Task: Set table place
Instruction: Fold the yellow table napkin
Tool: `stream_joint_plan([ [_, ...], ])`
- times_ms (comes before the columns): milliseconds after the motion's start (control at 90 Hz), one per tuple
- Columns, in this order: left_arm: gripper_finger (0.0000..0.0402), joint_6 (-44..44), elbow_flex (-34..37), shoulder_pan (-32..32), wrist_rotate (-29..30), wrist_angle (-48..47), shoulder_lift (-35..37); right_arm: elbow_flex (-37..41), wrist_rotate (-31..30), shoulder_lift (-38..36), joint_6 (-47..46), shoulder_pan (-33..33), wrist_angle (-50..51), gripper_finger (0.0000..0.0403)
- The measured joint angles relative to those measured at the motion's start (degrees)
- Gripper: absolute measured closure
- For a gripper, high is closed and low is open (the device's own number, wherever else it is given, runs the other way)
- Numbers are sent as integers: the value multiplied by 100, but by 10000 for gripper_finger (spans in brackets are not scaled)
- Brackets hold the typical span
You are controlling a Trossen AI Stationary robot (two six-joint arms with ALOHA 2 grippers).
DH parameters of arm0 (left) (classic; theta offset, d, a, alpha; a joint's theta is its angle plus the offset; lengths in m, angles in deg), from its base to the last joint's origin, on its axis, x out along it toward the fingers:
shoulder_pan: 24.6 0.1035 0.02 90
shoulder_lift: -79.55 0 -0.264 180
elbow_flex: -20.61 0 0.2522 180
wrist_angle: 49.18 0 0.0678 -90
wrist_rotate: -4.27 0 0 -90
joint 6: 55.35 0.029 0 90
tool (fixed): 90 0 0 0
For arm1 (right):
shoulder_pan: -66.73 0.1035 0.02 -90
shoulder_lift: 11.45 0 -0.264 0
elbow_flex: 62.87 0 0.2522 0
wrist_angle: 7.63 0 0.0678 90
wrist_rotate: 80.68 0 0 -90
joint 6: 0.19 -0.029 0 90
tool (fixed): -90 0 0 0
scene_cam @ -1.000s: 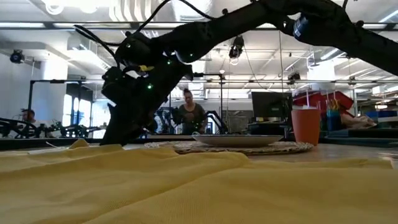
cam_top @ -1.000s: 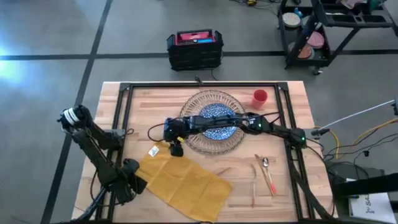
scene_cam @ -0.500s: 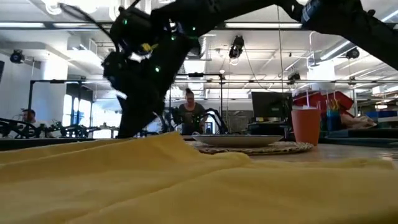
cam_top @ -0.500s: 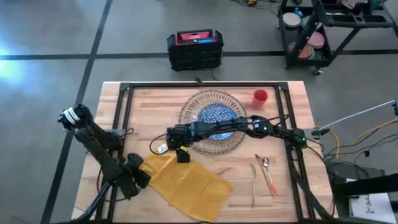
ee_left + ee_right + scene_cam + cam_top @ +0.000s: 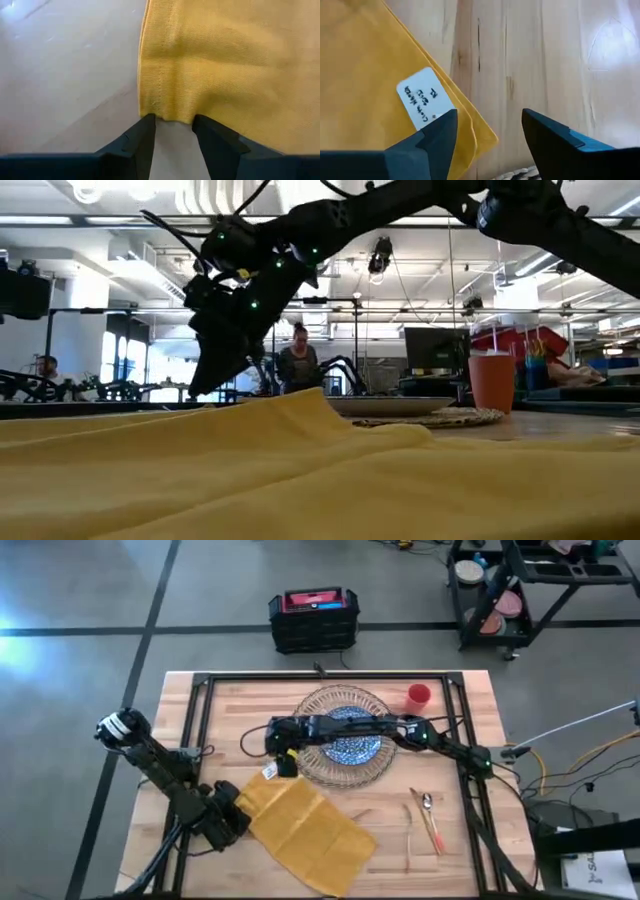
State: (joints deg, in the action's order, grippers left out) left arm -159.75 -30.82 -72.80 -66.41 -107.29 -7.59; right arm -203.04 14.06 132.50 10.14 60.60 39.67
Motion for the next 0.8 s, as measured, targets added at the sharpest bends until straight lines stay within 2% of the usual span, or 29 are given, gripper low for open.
stream_joint_plan([
  [167,263,0,-2,0,6,29,0,76,392,195,-181,-101,98,197],
  [333,253,-1,-6,0,10,42,1,348,394,151,-210,-36,52,196],
  [444,249,-3,-7,0,8,48,2,521,478,130,-304,-37,-7,210],
  [589,252,-108,-13,0,-1,-1,22,616,425,123,-418,34,22,270],
  [722,266,-157,-19,0,-28,-113,101,588,479,130,-419,82,109,375],
  [800,278,-179,-17,-2,-33,-179,231,553,493,132,-393,89,136,391],
])
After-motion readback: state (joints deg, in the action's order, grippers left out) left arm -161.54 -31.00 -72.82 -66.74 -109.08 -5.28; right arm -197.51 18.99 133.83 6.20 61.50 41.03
